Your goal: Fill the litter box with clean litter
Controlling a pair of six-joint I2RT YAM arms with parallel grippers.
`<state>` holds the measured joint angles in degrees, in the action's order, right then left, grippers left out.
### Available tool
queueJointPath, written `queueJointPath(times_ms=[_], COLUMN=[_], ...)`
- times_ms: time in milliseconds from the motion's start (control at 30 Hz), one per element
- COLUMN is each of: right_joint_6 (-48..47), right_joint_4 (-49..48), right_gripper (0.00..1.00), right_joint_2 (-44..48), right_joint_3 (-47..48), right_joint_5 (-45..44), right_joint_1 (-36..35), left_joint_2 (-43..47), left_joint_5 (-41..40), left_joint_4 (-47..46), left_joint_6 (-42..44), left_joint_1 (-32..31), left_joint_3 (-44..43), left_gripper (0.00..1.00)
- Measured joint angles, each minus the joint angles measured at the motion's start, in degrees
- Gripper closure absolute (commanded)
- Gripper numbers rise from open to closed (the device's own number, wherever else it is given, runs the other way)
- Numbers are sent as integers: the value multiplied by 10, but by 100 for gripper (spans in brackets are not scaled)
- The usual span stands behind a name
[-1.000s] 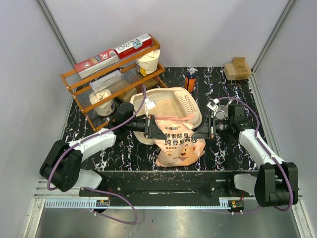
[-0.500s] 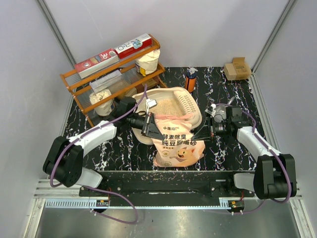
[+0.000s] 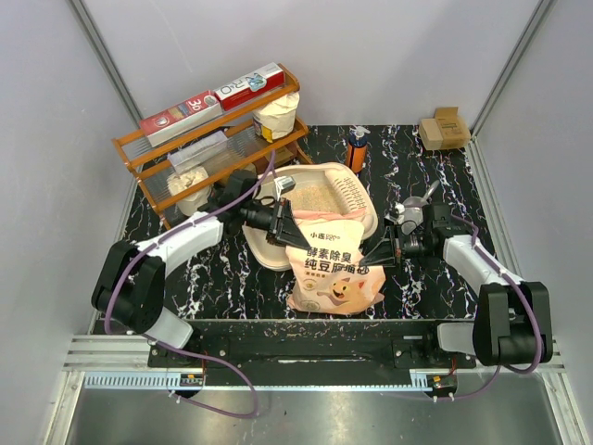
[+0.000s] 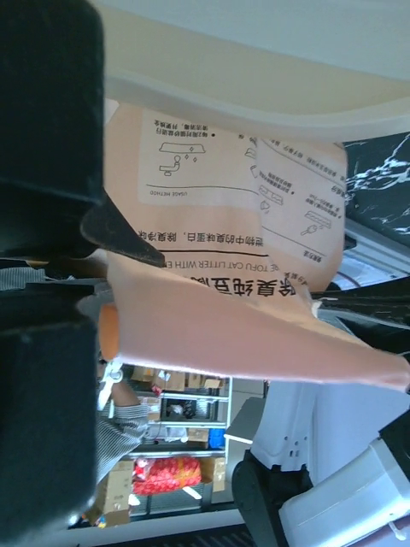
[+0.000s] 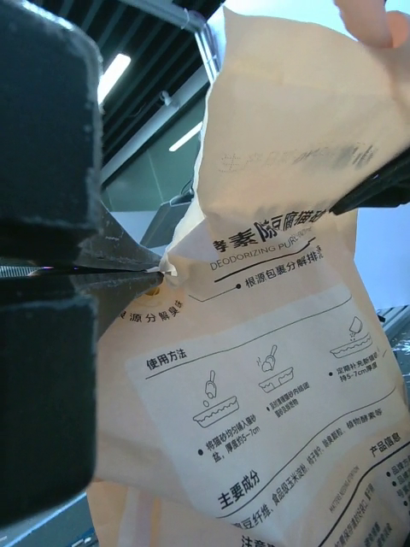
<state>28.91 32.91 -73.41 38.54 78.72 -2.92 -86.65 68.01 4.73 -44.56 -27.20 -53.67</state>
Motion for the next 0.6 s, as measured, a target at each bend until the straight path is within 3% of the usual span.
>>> queueJointPath(times_ms=[67,133,167,233,400,600], right_joint_6=[11,24,31,44,59,74], right_joint_4=[0,0,-1,-1,0,0], right_gripper=[100,100,100,100,100,100], right_joint_2=[-8,-13,-16,-20,-21,-21], right_joint_3=[0,0,0,0,0,0], right_joint_5=[3,4,5,6,3,-1], right_joint_1=[1,1,1,1,1,1], left_joint_2=[-1,-1,-1,-1,22,172], left_joint_5=[-12,-24,-30,-37,-96,-197], left_joint_4=[22,46,59,76,155,171], left_joint_6=[14,30,38,49,137,317], left_joint_1=[5,8,8,9,32,17], left_joint_3=[-15,-24,-27,-31,-66,-73], left_gripper=[96,95,83,76,43,35])
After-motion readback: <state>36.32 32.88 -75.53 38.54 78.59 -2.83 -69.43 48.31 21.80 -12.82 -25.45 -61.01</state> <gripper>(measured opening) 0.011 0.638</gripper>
